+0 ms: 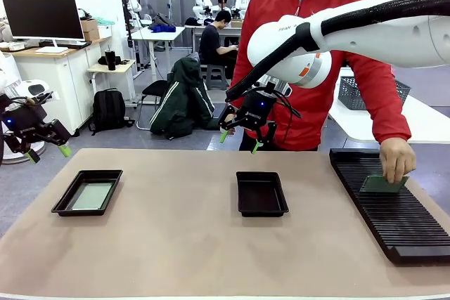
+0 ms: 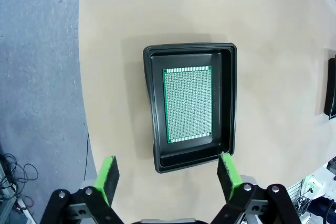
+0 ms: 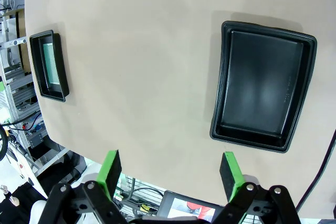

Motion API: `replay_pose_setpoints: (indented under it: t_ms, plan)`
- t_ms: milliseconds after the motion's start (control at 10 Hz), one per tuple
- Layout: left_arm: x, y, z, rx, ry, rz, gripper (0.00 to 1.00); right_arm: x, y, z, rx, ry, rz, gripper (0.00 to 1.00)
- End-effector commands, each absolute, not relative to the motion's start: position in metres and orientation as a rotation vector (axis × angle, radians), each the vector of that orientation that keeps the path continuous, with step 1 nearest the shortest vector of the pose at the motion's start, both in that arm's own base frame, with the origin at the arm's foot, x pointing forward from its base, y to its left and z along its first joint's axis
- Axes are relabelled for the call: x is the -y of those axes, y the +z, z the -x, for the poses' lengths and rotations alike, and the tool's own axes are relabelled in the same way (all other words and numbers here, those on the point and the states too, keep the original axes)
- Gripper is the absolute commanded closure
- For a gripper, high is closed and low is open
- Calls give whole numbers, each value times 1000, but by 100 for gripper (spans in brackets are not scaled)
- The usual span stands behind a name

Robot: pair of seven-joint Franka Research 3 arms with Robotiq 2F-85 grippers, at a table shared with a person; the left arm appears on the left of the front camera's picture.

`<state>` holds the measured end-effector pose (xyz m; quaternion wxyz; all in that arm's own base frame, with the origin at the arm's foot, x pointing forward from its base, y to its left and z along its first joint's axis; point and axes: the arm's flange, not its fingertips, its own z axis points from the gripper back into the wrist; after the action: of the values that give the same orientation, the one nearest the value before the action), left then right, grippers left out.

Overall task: Inspect and transfer BCBs to ESD trays.
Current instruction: Pick up the Blank PCB from the PCB Rack and place it in the right ESD tray.

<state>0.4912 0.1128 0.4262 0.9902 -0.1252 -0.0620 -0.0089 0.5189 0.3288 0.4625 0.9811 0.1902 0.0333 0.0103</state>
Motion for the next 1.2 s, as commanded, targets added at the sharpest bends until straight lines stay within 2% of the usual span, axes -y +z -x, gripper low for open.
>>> replay_pose_setpoints:
  t_ms: [0, 600, 1100]
  plan:
    - [-113, 424, -492, 131, -13, 251, 0, -330, 462, -519, -72, 16, -371, 0]
    - [-113, 424, -492, 131, -13, 251, 0, -329, 463, -519, -67, 21, -383, 0]
    - [-113, 424, -492, 131, -13, 251, 0, -260, 508, -511, -20, 64, -337, 0]
